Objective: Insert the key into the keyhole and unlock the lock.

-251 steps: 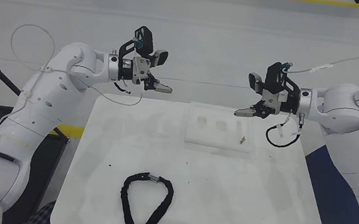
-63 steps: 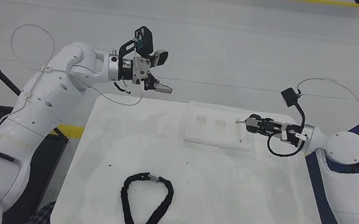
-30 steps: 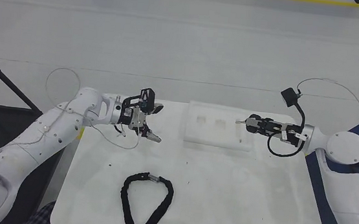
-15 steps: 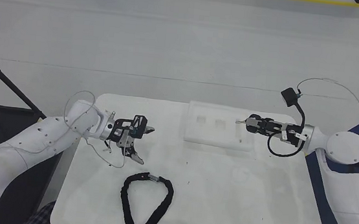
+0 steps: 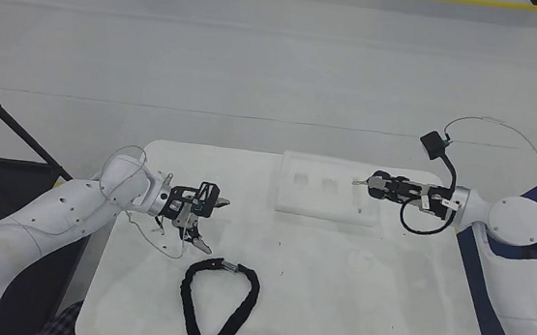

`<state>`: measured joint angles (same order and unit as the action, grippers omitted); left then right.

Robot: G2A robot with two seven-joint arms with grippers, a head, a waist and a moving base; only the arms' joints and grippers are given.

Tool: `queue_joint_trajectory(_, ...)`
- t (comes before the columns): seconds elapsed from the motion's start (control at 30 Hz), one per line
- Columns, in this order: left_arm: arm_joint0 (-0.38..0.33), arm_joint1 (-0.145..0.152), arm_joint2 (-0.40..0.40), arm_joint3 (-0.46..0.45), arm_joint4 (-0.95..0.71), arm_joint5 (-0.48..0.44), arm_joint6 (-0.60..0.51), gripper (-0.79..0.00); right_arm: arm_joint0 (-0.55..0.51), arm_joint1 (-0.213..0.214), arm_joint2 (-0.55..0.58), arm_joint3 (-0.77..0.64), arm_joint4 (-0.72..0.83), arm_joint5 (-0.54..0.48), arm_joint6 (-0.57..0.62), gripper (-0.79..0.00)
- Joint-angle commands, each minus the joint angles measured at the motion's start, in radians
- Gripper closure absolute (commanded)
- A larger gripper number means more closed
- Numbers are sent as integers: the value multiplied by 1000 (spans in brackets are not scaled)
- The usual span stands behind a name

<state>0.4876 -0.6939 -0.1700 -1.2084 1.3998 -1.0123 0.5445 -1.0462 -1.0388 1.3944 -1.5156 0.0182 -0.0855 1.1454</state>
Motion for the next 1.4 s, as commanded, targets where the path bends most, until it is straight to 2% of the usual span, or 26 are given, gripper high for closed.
queue_joint_trajectory(0.0, 0, 0, 0, 0, 0, 0, 0, -785, 0, 0, 0, 0, 0, 0, 0, 0)
queue_joint_trajectory(0.27, 73, 13, -15, -27, -1, 50, -11, -785, 0, 0, 0, 0, 0, 0, 0, 0)
queue_joint_trajectory(0.5, 139, 14, -2, -54, 108, 83, 39, -785, 0, 0, 0, 0, 0, 0, 0, 0)
queue_joint_trajectory(0.87, 192, -29, -9, 2, 165, 152, 103, -785, 0, 0, 0, 0, 0, 0, 0, 0)
queue_joint_trajectory(1.27, 208, -84, -10, 53, 229, 137, 131, -785, 0, 0, 0, 0, 0, 0, 0, 0)
queue_joint_trajectory(1.3, 209, -87, -12, 60, 233, 138, 137, -763, 0, 0, 0, 0, 0, 0, 0, 0)
queue_joint_trajectory(1.37, 210, -93, -14, 72, 242, 135, 149, -437, 0, 0, 0, 0, 0, 0, 0, 0)
